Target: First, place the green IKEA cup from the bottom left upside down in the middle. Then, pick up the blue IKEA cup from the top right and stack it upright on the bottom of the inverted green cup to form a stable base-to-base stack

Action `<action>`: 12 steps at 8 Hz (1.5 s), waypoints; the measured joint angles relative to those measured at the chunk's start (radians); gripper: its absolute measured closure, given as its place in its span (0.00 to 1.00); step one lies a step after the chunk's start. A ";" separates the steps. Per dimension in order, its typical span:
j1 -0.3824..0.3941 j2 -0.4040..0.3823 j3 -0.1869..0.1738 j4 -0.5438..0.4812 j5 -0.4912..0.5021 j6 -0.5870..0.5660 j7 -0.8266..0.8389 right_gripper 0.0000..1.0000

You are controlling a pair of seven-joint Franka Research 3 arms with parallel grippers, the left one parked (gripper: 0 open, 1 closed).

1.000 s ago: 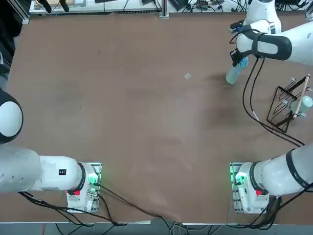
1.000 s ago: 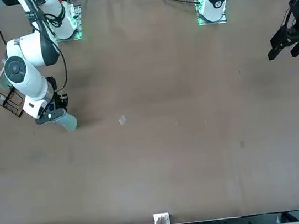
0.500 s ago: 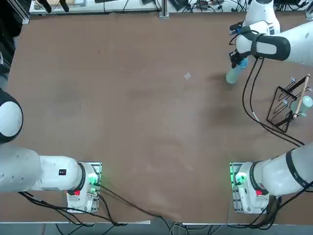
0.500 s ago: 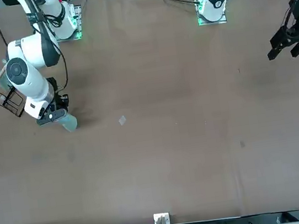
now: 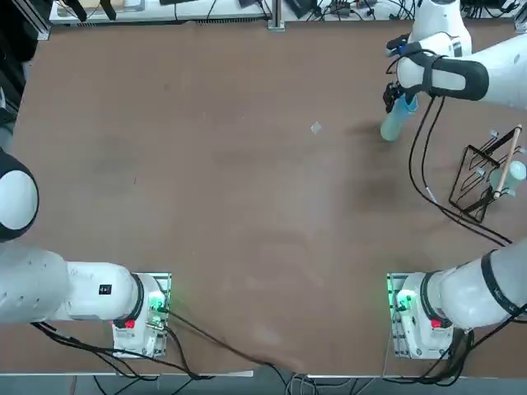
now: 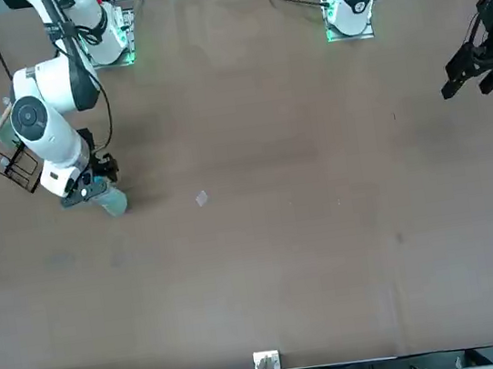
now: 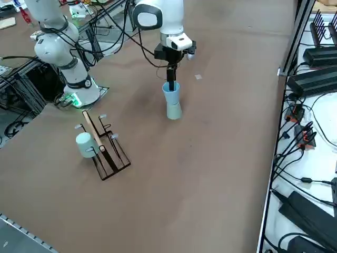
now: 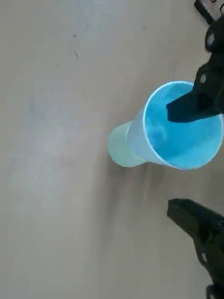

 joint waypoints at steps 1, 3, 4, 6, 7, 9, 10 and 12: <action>0.001 -0.002 0.000 0.053 -0.001 -0.083 0.000 0.00; 0.002 -0.013 0.001 0.238 0.000 -0.312 0.000 0.00; 0.002 -0.024 0.001 0.338 0.001 -0.395 0.000 0.00; 0.001 -0.034 -0.002 0.469 0.055 -0.466 0.000 0.00; -0.002 -0.033 -0.011 0.500 0.133 -0.484 0.001 0.00; -0.022 -0.032 -0.034 0.559 0.223 -0.563 0.008 0.00; -0.034 -0.042 -0.046 0.577 0.229 -0.594 0.023 0.00; -0.058 -0.078 -0.061 0.578 0.223 -0.623 0.059 0.00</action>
